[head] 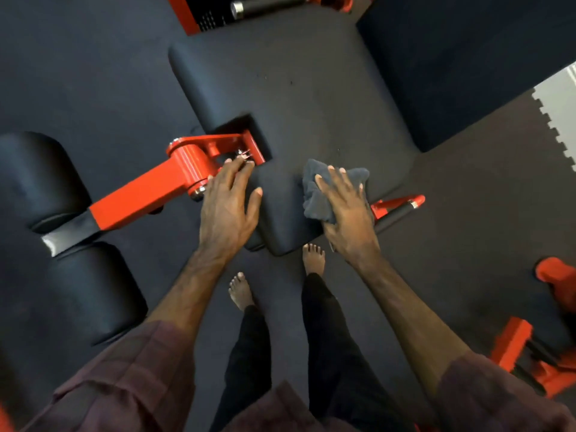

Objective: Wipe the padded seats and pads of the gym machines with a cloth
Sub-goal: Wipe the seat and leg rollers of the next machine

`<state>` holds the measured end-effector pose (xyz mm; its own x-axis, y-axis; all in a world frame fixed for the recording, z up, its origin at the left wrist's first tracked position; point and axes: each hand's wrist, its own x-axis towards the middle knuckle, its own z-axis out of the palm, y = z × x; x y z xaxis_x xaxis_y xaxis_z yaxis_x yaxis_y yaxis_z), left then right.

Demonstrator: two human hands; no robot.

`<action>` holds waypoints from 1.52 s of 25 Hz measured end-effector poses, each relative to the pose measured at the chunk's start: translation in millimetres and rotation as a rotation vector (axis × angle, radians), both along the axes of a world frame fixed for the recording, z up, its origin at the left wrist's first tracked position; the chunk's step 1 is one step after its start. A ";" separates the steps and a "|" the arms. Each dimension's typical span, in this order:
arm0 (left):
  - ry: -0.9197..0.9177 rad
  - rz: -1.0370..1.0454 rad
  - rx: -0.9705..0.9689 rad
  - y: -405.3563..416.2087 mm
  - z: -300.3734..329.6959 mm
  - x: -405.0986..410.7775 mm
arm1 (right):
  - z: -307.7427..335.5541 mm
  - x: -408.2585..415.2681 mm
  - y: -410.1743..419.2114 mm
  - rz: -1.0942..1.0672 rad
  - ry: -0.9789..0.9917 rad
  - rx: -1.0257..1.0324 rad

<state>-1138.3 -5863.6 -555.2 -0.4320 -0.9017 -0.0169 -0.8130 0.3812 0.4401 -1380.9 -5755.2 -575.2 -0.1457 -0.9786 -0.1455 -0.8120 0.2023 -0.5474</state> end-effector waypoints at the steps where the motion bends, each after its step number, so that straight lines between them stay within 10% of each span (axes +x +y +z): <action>1: -0.035 0.014 0.006 -1.5 -9.0 -5.8 | -8.0 -0.9 -6.1 0.039 0.016 0.006; 8: -0.240 -0.113 -0.152 3.3 -39.1 -3.4 | -30.0 11.3 -32.8 0.027 0.119 0.058; 14: -0.364 -0.105 -0.217 -9.8 -30.6 30.5 | -14.9 105.0 -16.4 0.492 0.207 -0.059; 19: -0.264 -0.124 -0.244 -13.8 -39.9 39.0 | -28.4 55.3 -20.4 0.105 0.148 0.010; 25: -0.164 -0.168 -0.261 -16.3 -46.8 49.1 | -23.0 104.0 -29.4 0.494 0.286 -0.090; 30: -0.145 -0.152 -0.249 -14.9 -42.8 46.6 | -25.8 75.1 -7.5 0.065 0.180 0.054; 38: -0.134 -0.117 -0.211 -16.5 -44.5 44.3 | -23.5 98.2 -59.7 0.342 0.256 -0.088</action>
